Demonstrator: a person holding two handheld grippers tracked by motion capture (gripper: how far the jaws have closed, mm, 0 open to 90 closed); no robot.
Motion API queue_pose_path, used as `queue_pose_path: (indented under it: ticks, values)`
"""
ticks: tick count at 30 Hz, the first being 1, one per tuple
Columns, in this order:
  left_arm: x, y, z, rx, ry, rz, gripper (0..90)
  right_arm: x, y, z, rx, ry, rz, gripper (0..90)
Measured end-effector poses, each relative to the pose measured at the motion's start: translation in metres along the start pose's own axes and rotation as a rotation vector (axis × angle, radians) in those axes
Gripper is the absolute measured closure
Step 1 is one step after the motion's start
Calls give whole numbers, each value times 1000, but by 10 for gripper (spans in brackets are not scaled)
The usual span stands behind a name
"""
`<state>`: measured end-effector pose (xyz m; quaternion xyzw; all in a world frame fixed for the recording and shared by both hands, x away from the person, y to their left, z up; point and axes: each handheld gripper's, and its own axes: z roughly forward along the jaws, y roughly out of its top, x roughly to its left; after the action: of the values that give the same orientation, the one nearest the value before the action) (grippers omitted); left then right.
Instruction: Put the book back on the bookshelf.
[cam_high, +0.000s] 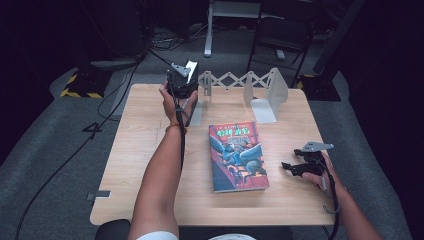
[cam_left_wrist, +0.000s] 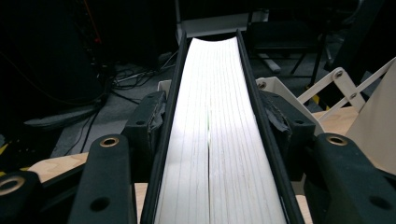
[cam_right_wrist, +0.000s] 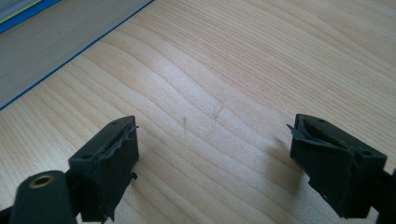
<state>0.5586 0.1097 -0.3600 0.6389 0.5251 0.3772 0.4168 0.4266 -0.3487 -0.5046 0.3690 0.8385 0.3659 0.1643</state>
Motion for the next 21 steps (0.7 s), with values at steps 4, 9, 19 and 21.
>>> queue_pose_path:
  ticks: [4, 9, 19, 21]
  values:
    - [0, 1, -2, -5, 2, 7, 445, 0, 0, 0, -2, -1, 1, 156]
    - [1, 0, -3, -2, -11, 8, 441, 0, 0, 0, -2, -2, 1, 156]
    - [4, 4, -10, -14, -61, 50, 394, 0, 0, 0, -3, -1, 2, 156]
    - [4, 5, -13, -18, -61, 61, 389, 0, 0, 0, -2, -3, 2, 156]
